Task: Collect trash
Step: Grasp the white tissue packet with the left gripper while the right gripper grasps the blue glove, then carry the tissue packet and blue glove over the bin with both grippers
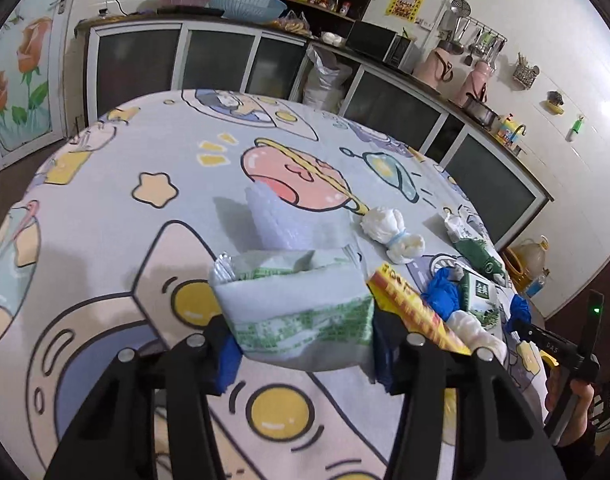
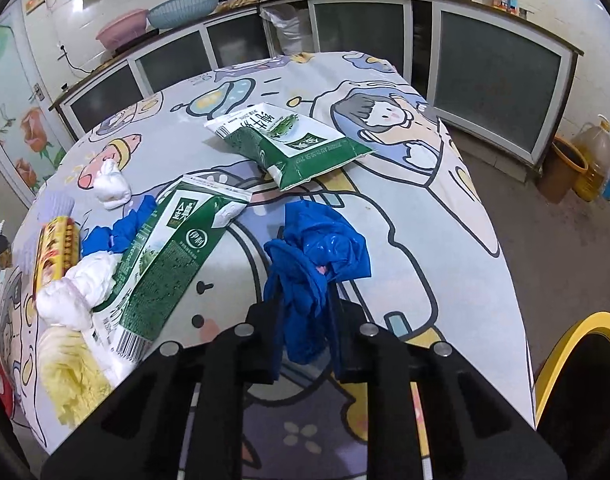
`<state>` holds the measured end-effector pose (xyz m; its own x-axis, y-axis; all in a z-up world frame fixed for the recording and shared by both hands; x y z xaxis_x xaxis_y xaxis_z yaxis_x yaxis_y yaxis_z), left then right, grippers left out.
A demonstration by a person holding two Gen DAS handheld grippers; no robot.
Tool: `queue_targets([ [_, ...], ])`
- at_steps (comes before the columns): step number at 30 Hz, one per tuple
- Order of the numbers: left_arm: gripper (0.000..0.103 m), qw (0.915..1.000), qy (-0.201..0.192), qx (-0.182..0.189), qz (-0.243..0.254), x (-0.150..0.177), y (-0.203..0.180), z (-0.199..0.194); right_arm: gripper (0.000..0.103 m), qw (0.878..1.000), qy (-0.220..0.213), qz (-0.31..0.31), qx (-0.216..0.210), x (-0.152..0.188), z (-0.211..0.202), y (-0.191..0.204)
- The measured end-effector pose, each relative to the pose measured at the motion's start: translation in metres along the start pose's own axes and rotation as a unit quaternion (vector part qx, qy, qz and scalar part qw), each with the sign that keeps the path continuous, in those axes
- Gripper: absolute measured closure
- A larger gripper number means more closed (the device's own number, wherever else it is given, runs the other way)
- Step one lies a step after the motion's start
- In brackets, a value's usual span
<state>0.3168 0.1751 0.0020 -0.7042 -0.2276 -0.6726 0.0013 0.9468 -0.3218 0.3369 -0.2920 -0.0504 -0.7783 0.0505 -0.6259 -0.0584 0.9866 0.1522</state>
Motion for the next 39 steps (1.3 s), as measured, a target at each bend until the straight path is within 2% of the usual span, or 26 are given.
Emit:
queue_targets([
  [12, 0.055, 0.9989, -0.043, -0.012, 0.014, 0.004, -0.007, -0.06, 0.088, 0.999, -0.039, -0.007, -0.005, 0.0, -0.042, 0.004],
  [21, 0.055, 0.9977, -0.05, 0.002, 0.044, 0.011, -0.042, -0.083, 0.088, 0.997, -0.07, 0.006, -0.012, 0.012, -0.091, -0.01],
  [32, 0.055, 0.9932, -0.009, 0.056, 0.102, 0.039, -0.121, -0.067, 0.088, 0.996, -0.081, 0.044, 0.002, 0.048, -0.134, -0.062],
  [39, 0.055, 0.9816, 0.018, 0.114, 0.152, 0.058, -0.198, -0.043, 0.088, 0.992, -0.092, 0.085, 0.035, 0.075, -0.164, -0.115],
])
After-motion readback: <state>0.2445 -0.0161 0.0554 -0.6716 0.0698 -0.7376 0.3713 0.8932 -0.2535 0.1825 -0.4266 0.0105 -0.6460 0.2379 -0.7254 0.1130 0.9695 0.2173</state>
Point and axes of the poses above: each gripper's, at about its wrist camera, not at the fingertips, and z roughly the way its jaws point, y to its left, x to its underside, the point moved 3 cm from there along z, roughly the way its jaws point
